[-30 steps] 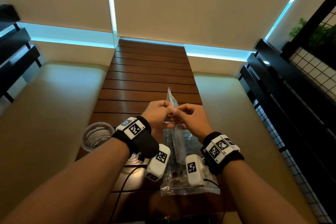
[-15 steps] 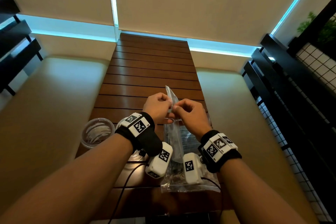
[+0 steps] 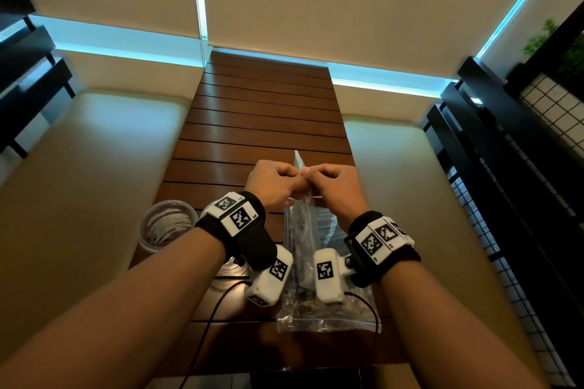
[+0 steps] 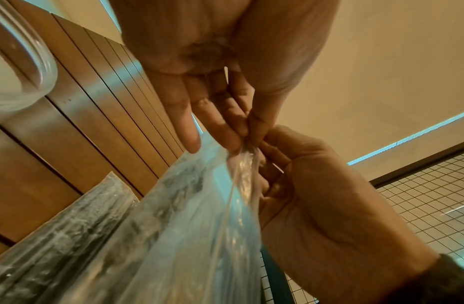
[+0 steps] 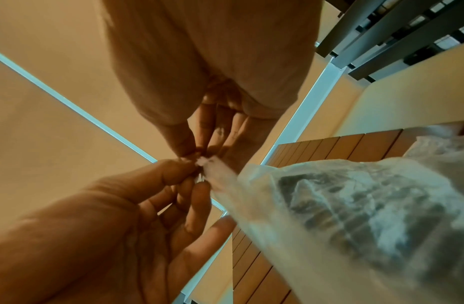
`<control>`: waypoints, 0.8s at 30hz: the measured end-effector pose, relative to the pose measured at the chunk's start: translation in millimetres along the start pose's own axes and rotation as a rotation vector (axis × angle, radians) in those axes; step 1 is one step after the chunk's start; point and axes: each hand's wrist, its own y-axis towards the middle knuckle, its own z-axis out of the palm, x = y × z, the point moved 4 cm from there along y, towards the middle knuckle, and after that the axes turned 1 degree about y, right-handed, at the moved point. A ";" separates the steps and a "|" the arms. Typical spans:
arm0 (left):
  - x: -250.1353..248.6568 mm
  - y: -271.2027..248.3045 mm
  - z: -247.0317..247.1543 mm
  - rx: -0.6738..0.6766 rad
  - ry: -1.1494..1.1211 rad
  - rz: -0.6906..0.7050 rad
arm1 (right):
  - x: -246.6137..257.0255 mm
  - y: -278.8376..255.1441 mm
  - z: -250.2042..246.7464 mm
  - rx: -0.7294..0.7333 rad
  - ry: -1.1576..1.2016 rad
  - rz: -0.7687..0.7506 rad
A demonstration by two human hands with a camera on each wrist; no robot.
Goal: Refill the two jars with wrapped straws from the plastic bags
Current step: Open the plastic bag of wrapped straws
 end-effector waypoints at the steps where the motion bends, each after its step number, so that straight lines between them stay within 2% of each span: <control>1: 0.9 0.0 -0.1 0.008 0.018 0.002 | 0.2 0.2 -0.9 0.002 -0.022 -0.009; 7: 3.1 -1.2 3.1 0.066 0.010 0.014 | 1.3 3.6 -5.2 -0.014 -0.158 -0.040; 11: -1.1 -3.1 6.2 0.114 -0.075 0.001 | 2.7 4.2 -6.9 -0.022 -0.158 -0.048; 18: -8.8 -3.8 7.2 0.113 -0.087 -0.027 | 1.0 4.0 -2.6 -0.091 -0.112 -0.058; 19: -10.3 -3.3 9.1 0.094 -0.045 -0.010 | 1.1 4.5 -0.9 -0.114 -0.165 -0.088; 21: -15.0 -1.8 11.3 0.000 0.189 0.079 | 0.6 5.9 2.2 -0.147 -0.259 -0.139; 23: -18.3 0.2 12.2 -0.086 0.384 0.155 | -0.4 5.6 4.2 -0.134 -0.266 -0.140; 24: -19.2 0.7 12.6 -0.089 0.406 0.166 | -1.6 4.8 4.8 -0.106 -0.246 -0.129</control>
